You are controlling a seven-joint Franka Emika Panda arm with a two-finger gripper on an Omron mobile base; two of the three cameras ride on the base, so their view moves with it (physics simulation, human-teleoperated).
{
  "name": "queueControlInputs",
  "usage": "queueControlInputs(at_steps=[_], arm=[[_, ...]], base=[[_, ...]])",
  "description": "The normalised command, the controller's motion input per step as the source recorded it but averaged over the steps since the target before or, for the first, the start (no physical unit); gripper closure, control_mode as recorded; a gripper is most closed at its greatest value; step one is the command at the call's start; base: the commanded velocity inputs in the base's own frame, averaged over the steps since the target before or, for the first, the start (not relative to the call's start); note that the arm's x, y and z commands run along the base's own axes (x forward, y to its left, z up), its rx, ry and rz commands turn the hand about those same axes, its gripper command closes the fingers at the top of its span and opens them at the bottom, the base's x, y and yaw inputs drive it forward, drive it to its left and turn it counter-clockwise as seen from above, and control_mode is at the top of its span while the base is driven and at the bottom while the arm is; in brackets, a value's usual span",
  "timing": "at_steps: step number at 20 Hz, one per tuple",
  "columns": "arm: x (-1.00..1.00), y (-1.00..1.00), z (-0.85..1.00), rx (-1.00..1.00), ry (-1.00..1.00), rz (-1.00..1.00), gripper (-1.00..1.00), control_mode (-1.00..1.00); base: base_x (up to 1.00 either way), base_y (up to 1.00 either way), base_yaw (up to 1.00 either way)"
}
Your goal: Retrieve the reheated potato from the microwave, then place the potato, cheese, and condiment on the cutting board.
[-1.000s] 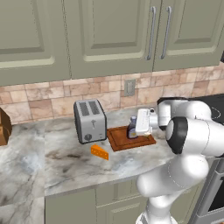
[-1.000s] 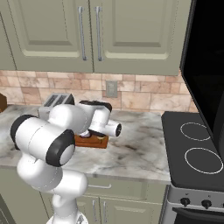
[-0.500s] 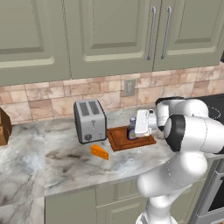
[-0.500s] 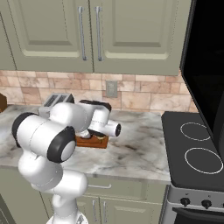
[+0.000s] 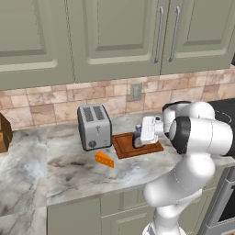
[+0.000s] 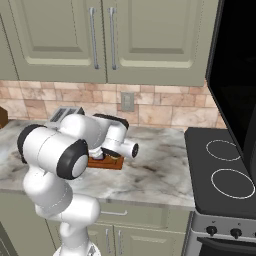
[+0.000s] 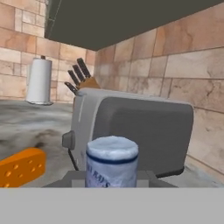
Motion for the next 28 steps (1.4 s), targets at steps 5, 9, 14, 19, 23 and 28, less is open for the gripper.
queueControlInputs(at_steps=[5,9,14,19,23,28], arm=[[0.21,0.0,-0.1,0.0,0.0,0.0,1.0,-1.0],[0.09,-0.01,-0.1,0.02,0.0,0.0,1.0,-1.0],[-0.1,-0.03,-0.3,0.0,0.0,0.0,1.0,-1.0],[-0.08,-0.03,-0.36,0.01,0.0,0.0,1.0,-1.0],[-0.06,0.0,-0.31,0.0,0.0,0.0,-1.0,-1.0],[-0.11,0.0,-0.14,0.01,0.0,0.0,-1.0,-1.0]], base=[[0.0,0.0,0.0],[0.0,0.0,0.0],[0.0,0.0,0.0],[0.0,0.0,0.0],[0.0,0.0,0.0],[0.0,0.0,0.0]])
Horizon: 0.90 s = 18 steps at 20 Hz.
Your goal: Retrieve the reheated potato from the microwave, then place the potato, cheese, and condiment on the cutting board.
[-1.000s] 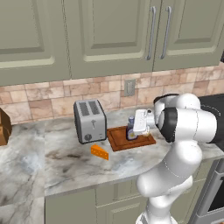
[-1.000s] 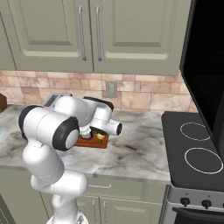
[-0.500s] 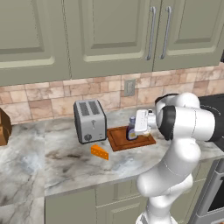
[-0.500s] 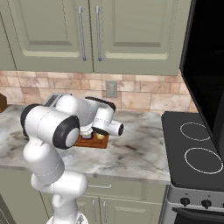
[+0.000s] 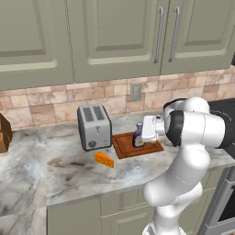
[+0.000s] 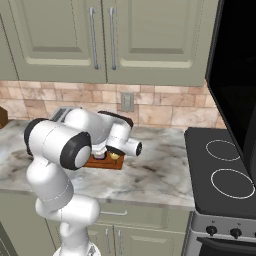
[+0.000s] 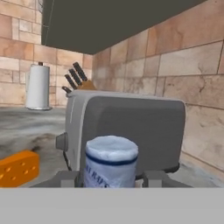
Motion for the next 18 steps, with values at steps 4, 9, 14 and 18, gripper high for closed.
queueControlInputs(at_steps=[4,9,14,18], arm=[[-0.18,0.04,-0.01,0.04,0.0,0.0,-1.0,-1.0],[-0.06,0.04,0.0,0.04,0.0,0.0,-1.0,-1.0],[0.0,0.0,0.09,0.05,0.0,0.0,-1.0,-1.0],[0.0,-0.02,0.16,0.01,0.0,0.0,-1.0,-1.0]], base=[[0.0,0.0,0.0],[0.0,0.0,0.0],[0.0,0.0,0.0],[0.0,0.0,0.0]])
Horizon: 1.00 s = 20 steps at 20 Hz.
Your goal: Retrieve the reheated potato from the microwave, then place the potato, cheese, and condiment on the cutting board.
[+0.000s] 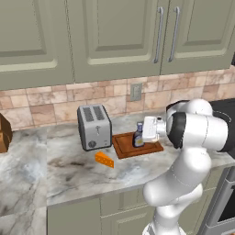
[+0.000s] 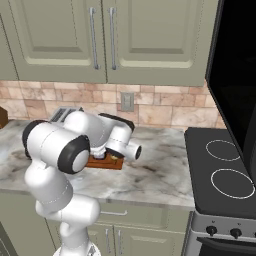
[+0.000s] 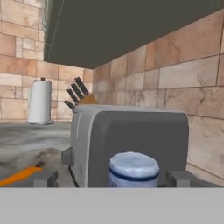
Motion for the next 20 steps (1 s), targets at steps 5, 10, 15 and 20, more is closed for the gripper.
queueControlInputs(at_steps=[5,10,15,20], arm=[[-0.03,-0.06,0.17,0.01,0.0,0.0,-1.0,-1.0],[-0.12,-0.04,0.2,0.04,0.0,-0.01,-1.0,-1.0],[-0.17,-0.01,0.24,0.04,0.0,0.0,-1.0,-1.0],[-0.18,-0.04,0.3,0.0,0.0,0.0,-1.0,-1.0]], base=[[0.0,0.0,0.0],[0.0,0.0,0.0],[0.0,0.0,0.0],[0.0,0.0,0.0]])
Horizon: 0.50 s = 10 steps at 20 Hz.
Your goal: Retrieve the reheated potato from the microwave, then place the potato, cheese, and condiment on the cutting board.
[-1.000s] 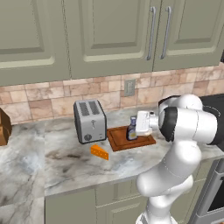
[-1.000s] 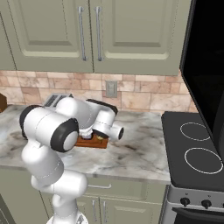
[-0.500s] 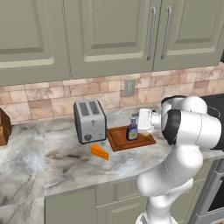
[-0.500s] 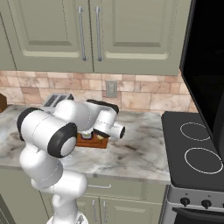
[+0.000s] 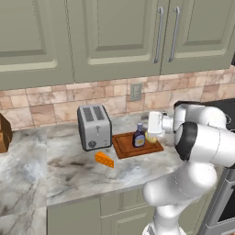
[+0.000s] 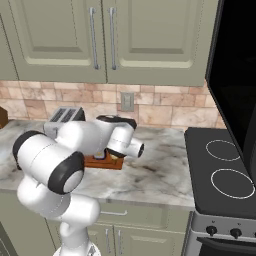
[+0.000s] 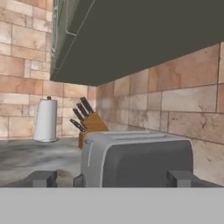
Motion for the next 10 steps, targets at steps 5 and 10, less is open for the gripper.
queueControlInputs(at_steps=[5,10], arm=[[-0.25,0.0,0.36,0.0,0.04,0.0,-1.0,-1.0],[-0.33,0.01,0.32,0.0,0.05,-0.07,-1.0,-1.0]], base=[[0.0,0.0,0.0],[0.0,0.0,0.0]])
